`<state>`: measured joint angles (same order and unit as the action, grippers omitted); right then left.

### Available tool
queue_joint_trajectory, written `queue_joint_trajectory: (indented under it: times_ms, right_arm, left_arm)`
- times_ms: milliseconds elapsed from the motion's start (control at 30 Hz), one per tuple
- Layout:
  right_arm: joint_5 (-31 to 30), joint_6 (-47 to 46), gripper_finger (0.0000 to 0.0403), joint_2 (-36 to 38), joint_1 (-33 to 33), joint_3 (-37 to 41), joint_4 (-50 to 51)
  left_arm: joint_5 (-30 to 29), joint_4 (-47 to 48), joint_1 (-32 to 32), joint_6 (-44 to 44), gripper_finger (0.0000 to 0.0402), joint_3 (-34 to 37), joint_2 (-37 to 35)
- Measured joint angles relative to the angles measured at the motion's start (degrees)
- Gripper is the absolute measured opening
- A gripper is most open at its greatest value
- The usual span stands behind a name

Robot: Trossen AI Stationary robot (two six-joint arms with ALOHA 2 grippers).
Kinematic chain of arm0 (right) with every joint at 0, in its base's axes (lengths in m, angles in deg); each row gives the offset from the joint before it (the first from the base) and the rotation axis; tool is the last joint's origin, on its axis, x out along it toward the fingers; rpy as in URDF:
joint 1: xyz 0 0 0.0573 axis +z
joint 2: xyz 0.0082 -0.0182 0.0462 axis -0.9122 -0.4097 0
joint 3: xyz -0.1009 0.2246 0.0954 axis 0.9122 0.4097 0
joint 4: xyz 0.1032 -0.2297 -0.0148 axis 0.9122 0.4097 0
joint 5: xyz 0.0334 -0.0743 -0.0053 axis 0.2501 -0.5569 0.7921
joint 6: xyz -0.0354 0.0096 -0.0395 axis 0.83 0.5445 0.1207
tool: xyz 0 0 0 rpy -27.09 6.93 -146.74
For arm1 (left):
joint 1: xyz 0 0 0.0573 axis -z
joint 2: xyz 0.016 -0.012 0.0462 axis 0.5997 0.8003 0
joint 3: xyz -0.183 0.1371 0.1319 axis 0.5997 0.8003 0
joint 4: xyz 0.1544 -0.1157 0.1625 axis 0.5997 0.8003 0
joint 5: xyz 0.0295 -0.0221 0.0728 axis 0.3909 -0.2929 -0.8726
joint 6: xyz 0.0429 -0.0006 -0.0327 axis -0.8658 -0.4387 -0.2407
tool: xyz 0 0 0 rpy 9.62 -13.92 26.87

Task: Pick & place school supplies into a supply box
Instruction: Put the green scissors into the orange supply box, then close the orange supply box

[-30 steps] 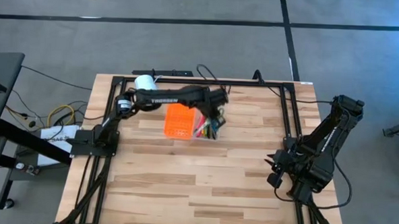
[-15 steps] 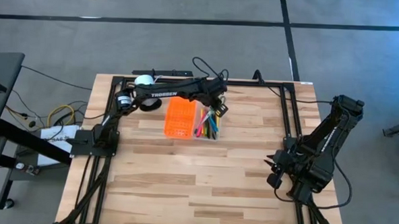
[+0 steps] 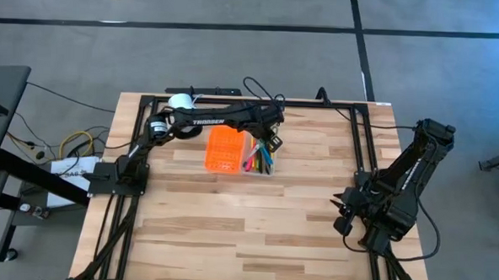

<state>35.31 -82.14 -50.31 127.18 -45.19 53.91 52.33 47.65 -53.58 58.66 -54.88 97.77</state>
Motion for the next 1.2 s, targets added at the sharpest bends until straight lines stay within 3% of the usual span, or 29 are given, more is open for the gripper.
queue_joint_trajectory:
  times_ms: [233,433,733,1200]
  right_arm:
    - [0.1,-0.9,0.0086,0.0,0.0,0.0,-0.2]
    - [0.3,-0.9,0.0086,0.0,0.0,0.0,-0.4]
    - [0.3,-0.9,0.0086,0.0,0.0,0.0,-0.5]
    - [0.4,-0.9,0.0086,0.0,0.0,0.0,-1.6]
  left_arm:
    - [1.1,0.0,0.7,2.0,0.0071,0.1,1.2]
    - [1.4,0.8,0.7,3.2,0.0099,0.1,1.9]
    - [3.2,2.4,0.7,2.9,0.0091,0.1,1.9]
    - [1.7,3.4,0.8,-0.1,0.0161,-2.6,1.9]
